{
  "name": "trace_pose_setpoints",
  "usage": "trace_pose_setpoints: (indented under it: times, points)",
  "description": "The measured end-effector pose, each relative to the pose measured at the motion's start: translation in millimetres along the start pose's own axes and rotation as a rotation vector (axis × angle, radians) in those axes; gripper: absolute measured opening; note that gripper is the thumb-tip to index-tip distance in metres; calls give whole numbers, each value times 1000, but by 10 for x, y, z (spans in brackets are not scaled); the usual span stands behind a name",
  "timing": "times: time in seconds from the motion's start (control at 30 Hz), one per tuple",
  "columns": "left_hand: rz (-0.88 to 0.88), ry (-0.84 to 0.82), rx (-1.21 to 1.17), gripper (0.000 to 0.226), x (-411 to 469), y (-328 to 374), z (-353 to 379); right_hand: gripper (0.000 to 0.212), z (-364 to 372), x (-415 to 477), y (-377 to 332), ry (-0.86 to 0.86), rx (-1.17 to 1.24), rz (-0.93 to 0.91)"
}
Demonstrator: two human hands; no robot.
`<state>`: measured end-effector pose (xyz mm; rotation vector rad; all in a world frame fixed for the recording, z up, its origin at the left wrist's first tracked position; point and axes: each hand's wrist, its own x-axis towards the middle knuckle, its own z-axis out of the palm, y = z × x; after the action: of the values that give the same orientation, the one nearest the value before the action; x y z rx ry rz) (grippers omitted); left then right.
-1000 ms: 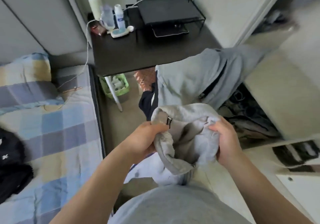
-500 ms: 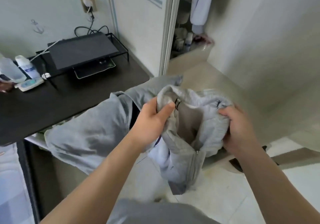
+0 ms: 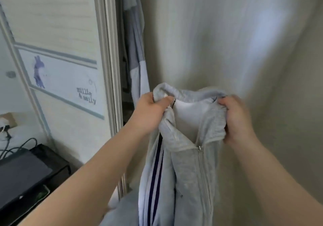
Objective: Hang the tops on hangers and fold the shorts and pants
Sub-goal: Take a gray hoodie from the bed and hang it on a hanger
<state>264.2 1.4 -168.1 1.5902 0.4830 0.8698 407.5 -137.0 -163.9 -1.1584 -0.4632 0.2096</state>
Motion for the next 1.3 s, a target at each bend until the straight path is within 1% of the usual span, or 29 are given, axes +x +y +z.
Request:
trace_pose_setpoints:
  times: [0.07, 0.13, 0.2, 0.27, 0.37, 0.43, 0.5, 0.6, 0.7, 0.77, 0.83, 0.9, 0.93, 0.97, 1.0, 1.07, 1.13, 1.2, 1.3]
  points:
    - [33, -34, 3, 28, 393, 256, -44, 24, 232, 249, -217, 24, -17, -74]
    - [82, -78, -20, 23, 760, 536, -48, 17, 436, 522, -502, 52, -33, -156]
    - [132, -94, -37, 22, 997, 796, -35, 12, 580, 721, -759, 65, -57, -208]
    - [175, -97, -44, 18, 1256, 1097, -17, 12, 708, 947, -1052, 72, -65, -270]
    - [260, -104, -38, 21, 1586, 1610, 45, 10, 848, 1262, -1511, 74, -72, -347]
    - [307, -84, -13, 20, 1770, 1949, 113, 10, 916, 1464, -1814, 82, -124, -397]
    - [337, -69, -18, 15, 1948, 2265, 204, 15, 950, 1670, -2118, 96, -195, -440]
    - [359, -64, -54, 7, 2188, 2691, 390, 20, 907, 1969, -2605, 124, -360, -524]
    - [372, -66, -93, 5, 2367, 3033, 605, 20, 830, 2148, -3053, 150, -607, -577]
    - [391, -24, -70, 7, 2475, 3226, 747, 20, 800, 2180, -3310, 189, -862, -613]
    - [404, 19, -62, 5, 2559, 3396, 865, 17, 775, 2156, -3530, 252, -1166, -717]
    - [401, 37, -72, 27, 2645, 3532, 954, 22, 724, 2102, -3729, 425, -1527, -876]
    - [402, 44, -58, 32, 2666, 3589, 984, 29, 690, 2068, -3826, 539, -1706, -924]
    - [406, 60, -35, 33, 2698, 3630, 1014, 36, 647, 2033, -3922, 640, -1859, -899]
    - [414, 83, -6, 31, 2707, 3668, 1028, 41, 595, 1998, -4015, 708, -1967, -808]
    - [434, 136, 21, 25, 2741, 3717, 1045, 44, 466, 1943, -4148, 743, -2027, -591]
    - [422, 167, 6, 25, 2740, 3717, 1037, 43, 337, 1923, -4185, 723, -2014, -470]
    - [406, 173, 25, 31, 2757, 3707, 1010, 41, 226, 1949, -4144, 704, -2019, -446]
    - [388, 161, 19, 31, 2796, 3659, 980, 35, 88, 2078, -4058, 704, -2016, -490]
